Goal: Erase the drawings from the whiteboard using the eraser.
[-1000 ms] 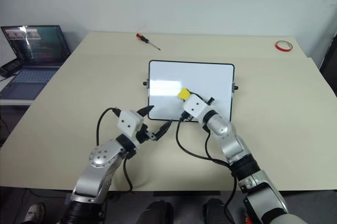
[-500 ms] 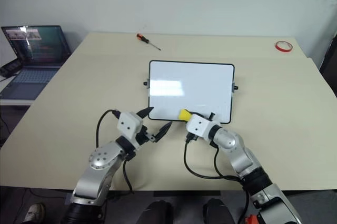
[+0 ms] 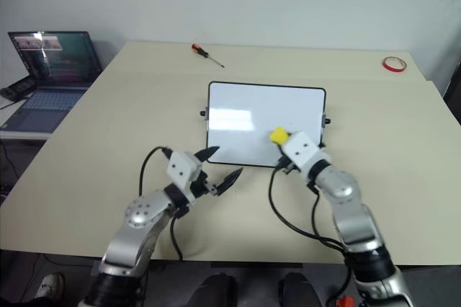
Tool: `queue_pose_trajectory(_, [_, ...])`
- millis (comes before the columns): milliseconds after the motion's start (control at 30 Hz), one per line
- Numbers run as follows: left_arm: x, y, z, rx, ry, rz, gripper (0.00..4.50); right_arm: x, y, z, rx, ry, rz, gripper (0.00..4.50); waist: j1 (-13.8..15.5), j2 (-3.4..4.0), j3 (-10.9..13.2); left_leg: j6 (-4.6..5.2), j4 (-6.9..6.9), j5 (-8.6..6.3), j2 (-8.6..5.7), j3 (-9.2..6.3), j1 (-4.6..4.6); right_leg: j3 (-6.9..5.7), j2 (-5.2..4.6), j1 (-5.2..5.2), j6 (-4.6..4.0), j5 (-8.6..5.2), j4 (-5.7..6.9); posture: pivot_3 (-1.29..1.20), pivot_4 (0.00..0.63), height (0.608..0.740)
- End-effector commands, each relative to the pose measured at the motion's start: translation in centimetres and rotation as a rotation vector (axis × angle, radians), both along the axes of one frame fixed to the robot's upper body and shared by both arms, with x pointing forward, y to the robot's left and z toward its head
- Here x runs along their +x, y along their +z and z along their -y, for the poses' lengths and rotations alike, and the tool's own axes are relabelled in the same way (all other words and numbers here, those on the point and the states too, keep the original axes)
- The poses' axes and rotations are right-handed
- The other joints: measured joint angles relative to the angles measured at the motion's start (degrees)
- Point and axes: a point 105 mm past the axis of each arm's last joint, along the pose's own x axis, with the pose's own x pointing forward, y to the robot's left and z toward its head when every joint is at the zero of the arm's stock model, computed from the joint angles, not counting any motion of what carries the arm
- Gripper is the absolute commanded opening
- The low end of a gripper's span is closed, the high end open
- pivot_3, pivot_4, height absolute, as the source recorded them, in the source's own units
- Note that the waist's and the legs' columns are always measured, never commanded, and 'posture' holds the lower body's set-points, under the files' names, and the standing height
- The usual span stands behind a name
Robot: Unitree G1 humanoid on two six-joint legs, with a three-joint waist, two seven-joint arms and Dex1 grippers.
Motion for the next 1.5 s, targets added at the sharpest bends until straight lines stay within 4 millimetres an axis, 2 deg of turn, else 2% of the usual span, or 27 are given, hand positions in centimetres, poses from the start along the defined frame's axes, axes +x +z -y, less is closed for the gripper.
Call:
queue_pose_trajectory(33, [0.7,2.0,2.1,-0.042,-0.147,0.026,4.50,-2.4,2.8,3.2,0.051,-0.165,0.036,1.19,0.0,0.00,0.0,0.00,-0.01,0.00,-0.01,0.02,0.01,-0.03,0.00,0.02,0.00,0.00,0.00,0.00,0.150,0.740])
queue_pose_trajectory(133, [0.3,2.3,4.8,-0.052,-0.366,-0.020,4.50,-4.6,2.8,5.6,0.091,-0.317,-0.005,1.19,0.1,0.00,0.0,0.00,-0.02,0.00,-0.04,0.00,-0.04,-0.15,0.01,0.01,0.01,-0.01,-0.08,0.00,0.150,0.740])
queue_pose_trajectory(233, [-0.5,1.4,6.5,-0.015,-0.539,-0.071,4.50,-5.7,2.1,7.4,0.119,-0.436,-0.053,1.19,-0.5,0.01,0.0,0.00,-0.03,0.00,-0.05,0.11,-0.02,-0.07,0.01,0.01,0.02,-0.01,-0.13,0.00,0.150,0.740])
queue_pose_trajectory(400, [-1.5,-0.8,9.2,0.095,-0.785,-0.113,4.50,-7.0,1.0,11.3,0.177,-0.650,-0.130,1.19,-0.4,0.03,0.0,0.01,-0.03,0.01,0.00,0.13,0.05,-0.05,0.34,0.00,0.00,-0.01,-0.04,0.00,0.150,0.740])
queue_pose_trajectory(500, [-1.3,-0.9,11.0,0.108,-0.875,-0.107,4.50,-7.0,0.2,12.9,0.239,-0.731,-0.175,1.19,-0.3,0.02,0.0,0.02,0.00,0.00,-0.04,0.14,0.02,-0.03,0.35,0.03,0.01,-0.01,-0.06,0.00,0.150,0.740])
queue_pose_trajectory(600, [-0.7,-0.8,12.4,0.093,-0.881,-0.083,4.50,-6.6,-0.5,13.2,0.287,-0.741,-0.204,1.19,-0.4,0.02,0.0,0.03,-0.01,0.00,-0.05,0.17,-0.01,0.00,0.35,0.01,0.01,-0.01,-0.08,0.00,0.150,0.740])
queue_pose_trajectory(700, [-0.3,-1.3,13.9,0.100,-0.855,-0.050,4.50,-5.8,-1.7,12.6,0.326,-0.719,-0.238,1.19,-0.5,0.02,0.0,0.04,-0.03,-0.01,-0.02,0.21,0.01,0.05,0.39,-0.01,0.01,-0.01,-0.09,0.00,0.150,0.740])
queue_pose_trajectory(833, [-0.4,-1.2,14.7,0.097,-0.849,-0.010,4.50,-5.1,-2.7,12.0,0.357,-0.691,-0.263,1.19,-0.6,0.02,0.0,0.04,-0.05,-0.01,0.00,0.26,0.01,0.12,0.40,-0.07,0.01,-0.01,-0.05,0.00,0.150,0.740])
queue_pose_trajectory(1300, [0.4,-0.9,13.5,0.142,-0.748,0.057,4.50,-3.5,-5.4,11.4,0.403,-0.629,-0.344,1.19,-0.4,0.03,0.0,0.04,-0.03,-0.01,0.00,0.26,0.01,0.13,0.40,-0.08,0.01,-0.01,-0.01,0.00,0.150,0.740])
queue_pose_trajectory(1500, [0.4,-0.7,13.3,0.143,-0.732,0.063,4.50,-2.8,-5.8,11.4,0.407,-0.619,-0.348,1.19,-0.5,0.03,0.0,0.04,-0.03,-0.01,0.01,0.26,0.01,0.14,0.40,-0.07,0.01,-0.01,0.01,0.00,0.150,0.740])
